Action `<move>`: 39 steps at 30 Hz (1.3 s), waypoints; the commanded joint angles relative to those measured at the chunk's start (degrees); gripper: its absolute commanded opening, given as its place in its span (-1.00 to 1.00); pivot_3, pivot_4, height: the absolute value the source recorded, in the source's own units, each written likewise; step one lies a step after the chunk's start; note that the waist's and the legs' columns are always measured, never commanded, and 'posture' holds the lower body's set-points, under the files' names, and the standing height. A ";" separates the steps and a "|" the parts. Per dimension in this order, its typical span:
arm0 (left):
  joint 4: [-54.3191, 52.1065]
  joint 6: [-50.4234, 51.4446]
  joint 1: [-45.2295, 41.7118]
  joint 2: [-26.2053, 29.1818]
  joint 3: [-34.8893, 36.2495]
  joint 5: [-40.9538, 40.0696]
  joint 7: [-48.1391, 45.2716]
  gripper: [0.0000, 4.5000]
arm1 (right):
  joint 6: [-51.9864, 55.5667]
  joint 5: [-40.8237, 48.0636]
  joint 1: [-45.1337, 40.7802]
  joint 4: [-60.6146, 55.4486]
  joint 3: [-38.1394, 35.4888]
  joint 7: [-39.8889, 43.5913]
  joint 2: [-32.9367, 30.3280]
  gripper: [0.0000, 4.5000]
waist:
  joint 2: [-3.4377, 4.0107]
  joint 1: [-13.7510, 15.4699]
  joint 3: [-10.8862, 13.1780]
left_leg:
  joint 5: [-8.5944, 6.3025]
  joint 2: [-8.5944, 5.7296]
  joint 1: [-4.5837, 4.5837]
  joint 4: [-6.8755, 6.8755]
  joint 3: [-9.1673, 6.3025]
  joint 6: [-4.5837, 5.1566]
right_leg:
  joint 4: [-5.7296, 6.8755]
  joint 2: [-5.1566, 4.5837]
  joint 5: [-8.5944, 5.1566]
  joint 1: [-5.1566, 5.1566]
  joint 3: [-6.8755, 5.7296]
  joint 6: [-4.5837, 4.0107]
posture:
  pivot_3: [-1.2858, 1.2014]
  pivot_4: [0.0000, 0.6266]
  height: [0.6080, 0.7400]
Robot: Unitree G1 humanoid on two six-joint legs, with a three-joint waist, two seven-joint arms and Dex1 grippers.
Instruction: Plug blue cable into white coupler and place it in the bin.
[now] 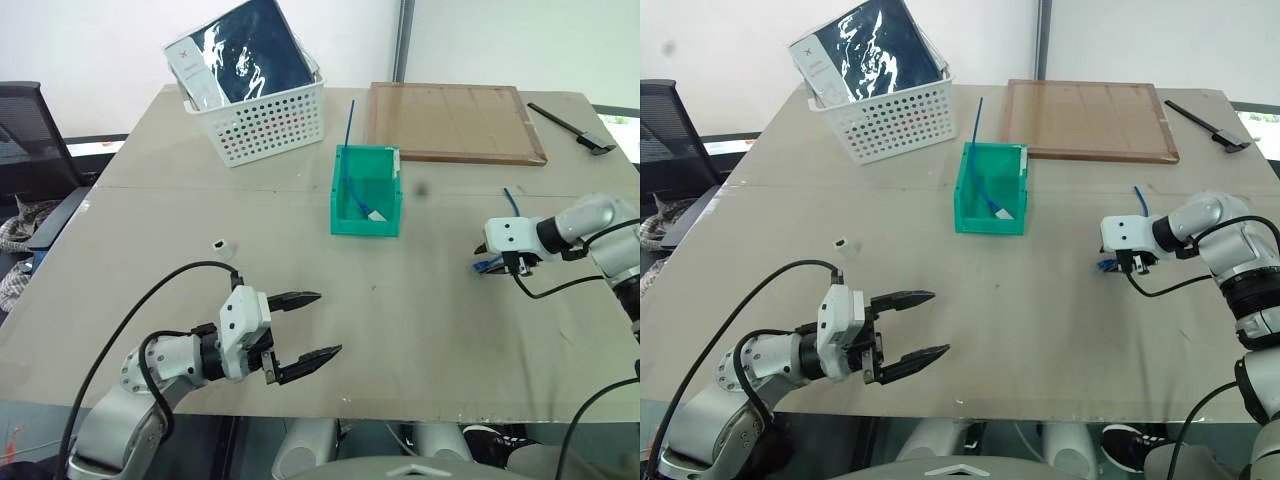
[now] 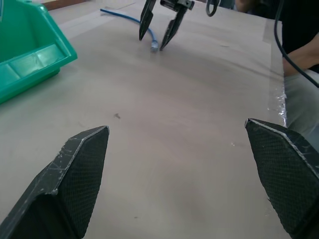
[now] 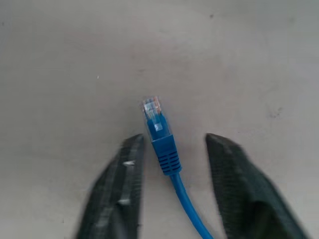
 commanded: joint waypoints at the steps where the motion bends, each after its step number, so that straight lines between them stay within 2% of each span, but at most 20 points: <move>1: -1.45 -1.82 -0.48 -0.13 -0.11 -0.15 -0.18 1.00 | -1.16 -2.10 -0.59 2.68 0.50 0.64 0.26 -0.94 | -0.02 0.00 -0.01 | 0.00 0.00 0.02 0.00 0.00 0.01 | 0.00 0.00 0.00 0.02 0.00 -0.01 | 0.03 -0.52 1.00; 8: -0.64 -3.65 -0.02 -1.03 -1.02 1.37 0.64 1.00 | 1.21 -1.00 1.03 -1.54 -0.77 0.30 1.66 -0.98 | -0.04 -0.13 -0.04 | -0.02 0.01 0.25 0.00 0.00 0.03 | 0.05 0.02 -0.07 0.22 0.03 -0.14 | 0.03 -0.52 1.00; 14: 2.37 -5.26 -0.74 -1.22 -0.81 3.53 1.72 1.00 | 15.38 1.94 5.91 -21.11 -1.54 0.98 3.92 -0.98 | -0.02 -0.77 -0.02 | -0.04 0.04 0.25 -0.07 -0.02 0.00 | 0.08 0.03 0.01 0.16 0.05 -0.01 | 0.03 -0.52 1.00; 16: 4.56 -6.30 -1.15 -1.26 -0.84 4.51 1.62 1.00 | 23.05 0.55 8.15 -30.27 1.50 -1.22 8.34 -0.98 | -0.02 -1.08 -0.03 | -0.05 0.04 0.22 -0.09 -0.04 -0.01 | 0.09 0.03 0.02 0.10 0.05 0.02 | 0.03 -0.52 1.00; 18: 6.31 -7.18 -1.49 -1.13 -0.71 4.86 1.06 1.00 | 27.54 -1.53 9.29 -34.28 4.13 -3.29 11.87 -0.98 | -0.02 -1.35 -0.03 | -0.08 0.07 0.20 -0.09 -0.05 -0.07 | 0.11 0.04 0.03 0.03 0.08 0.04 | 0.03 -0.52 1.00; 24: 11.15 -9.77 -3.19 0.05 -0.21 5.70 -1.16 1.00 | 29.69 -6.71 7.77 -31.73 9.65 -7.50 18.45 -0.98 | -0.30 -1.59 -0.23 | -0.10 0.04 0.24 -0.07 -0.07 -0.10 | 0.12 0.10 0.04 0.01 0.05 0.06 | 0.03 -0.52 1.00; 26: 12.53 -10.20 -4.15 0.29 -0.22 5.90 -1.71 1.00 | 30.58 -6.67 6.56 -30.70 9.83 -8.42 20.97 -0.98 | -0.36 -1.89 -0.26 | -0.16 0.10 0.51 -0.12 -0.04 -0.21 | 0.14 0.14 0.05 0.19 0.08 0.05 | 0.03 -0.52 1.00; 27: 13.12 -10.31 -4.68 0.37 -0.28 5.96 -1.97 1.00 | 30.72 -6.52 6.22 -30.03 9.64 -8.90 21.94 -0.64 | -0.36 -1.97 -0.26 | -0.17 0.14 0.67 -0.20 -0.03 -0.24 | 0.15 0.15 0.02 0.30 0.08 0.01 | 0.03 -0.52 1.00; 32: 15.23 -9.45 -7.66 0.70 -1.02 6.03 -2.79 1.00 | 30.89 -5.31 6.98 -29.98 6.80 -11.17 22.33 0.32 | -0.34 -2.08 -0.27 | -0.10 0.38 0.75 -0.30 -0.03 -0.27 | 0.17 0.42 0.06 0.29 0.06 -0.07 | 0.03 -0.52 1.00; 35: 16.45 -8.79 -10.09 0.78 -2.48 7.04 -3.08 1.00 | 31.89 -0.17 9.89 -35.97 0.53 -11.94 21.15 0.99 | -0.33 -1.73 -0.26 | -0.15 0.38 0.67 -0.33 -0.04 -0.35 | 0.16 0.42 0.07 0.21 0.07 -0.11 | 0.03 -0.52 1.00; 39: 17.81 -6.69 -13.47 0.49 -4.94 8.30 -2.85 1.00 | 33.15 9.86 18.21 -47.54 -8.44 -10.35 17.61 0.99 | -0.23 -0.93 -0.19 | -0.18 0.37 0.31 -0.35 -0.16 -0.44 | 0.06 0.39 0.07 -0.05 -0.01 -0.12 | 0.03 -0.52 1.00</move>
